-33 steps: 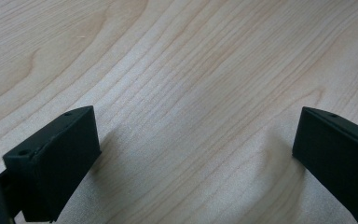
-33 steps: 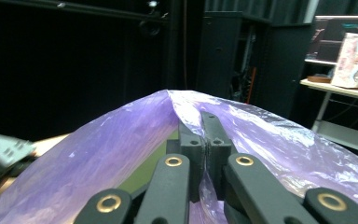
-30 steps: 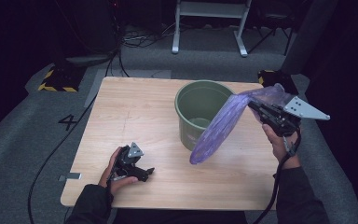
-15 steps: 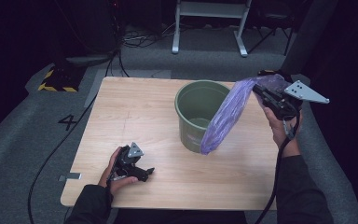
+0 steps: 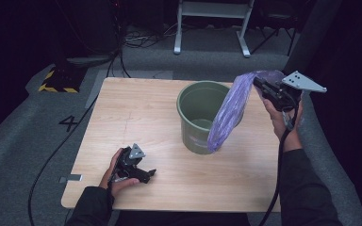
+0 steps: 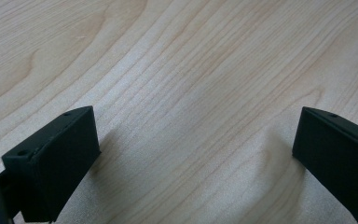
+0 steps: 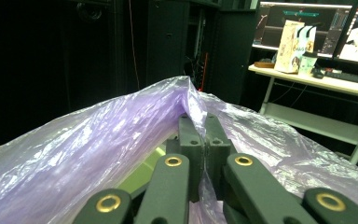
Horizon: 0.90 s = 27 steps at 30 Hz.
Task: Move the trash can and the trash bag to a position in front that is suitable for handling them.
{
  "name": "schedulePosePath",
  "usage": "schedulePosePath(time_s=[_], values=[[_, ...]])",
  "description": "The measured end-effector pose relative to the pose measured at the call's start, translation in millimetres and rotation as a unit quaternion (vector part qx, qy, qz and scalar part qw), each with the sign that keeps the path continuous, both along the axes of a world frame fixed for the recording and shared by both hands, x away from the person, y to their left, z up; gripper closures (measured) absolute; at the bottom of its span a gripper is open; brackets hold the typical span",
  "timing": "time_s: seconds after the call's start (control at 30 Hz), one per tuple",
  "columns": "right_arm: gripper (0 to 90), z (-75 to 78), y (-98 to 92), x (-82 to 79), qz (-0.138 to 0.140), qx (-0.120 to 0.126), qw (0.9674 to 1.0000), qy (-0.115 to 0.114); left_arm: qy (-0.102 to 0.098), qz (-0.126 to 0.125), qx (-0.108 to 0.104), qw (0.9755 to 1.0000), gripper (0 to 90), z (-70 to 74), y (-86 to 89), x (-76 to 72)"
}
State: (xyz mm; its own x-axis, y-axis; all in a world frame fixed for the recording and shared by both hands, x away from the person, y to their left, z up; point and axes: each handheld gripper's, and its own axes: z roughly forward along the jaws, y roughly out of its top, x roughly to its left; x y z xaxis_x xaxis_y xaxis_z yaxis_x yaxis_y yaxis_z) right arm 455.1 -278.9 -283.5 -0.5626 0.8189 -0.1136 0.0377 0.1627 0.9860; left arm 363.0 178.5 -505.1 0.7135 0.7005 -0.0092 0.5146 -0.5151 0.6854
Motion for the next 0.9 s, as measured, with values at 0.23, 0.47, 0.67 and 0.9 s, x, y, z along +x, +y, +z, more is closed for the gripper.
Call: schedulePosePath(time_s=[0.23, 0.47, 0.67, 0.9], values=[[89.9, 13.4, 3.1, 10.8, -0.019, -0.006, 0.9998, -0.009, 0.000, 0.000, 0.000, 1.0000, 0.0, 0.0, 0.0, 0.0], [89.9, 17.1, 7.8, 17.1, -0.028, -0.018, 0.9993, -0.015, -0.001, 0.001, 0.001, 1.0000, 0.2, 0.2, 0.3, -0.6], [89.9, 13.0, 1.6, 23.5, -0.038, -0.007, 0.9992, -0.012, -0.001, 0.001, 0.001, 1.0000, 0.2, 0.2, 0.4, -0.6], [89.9, 16.2, -15.9, 27.4, -0.057, 0.008, 0.9982, -0.014, -0.001, 0.001, 0.000, 1.0000, 0.2, 0.0, 0.3, -0.6]])
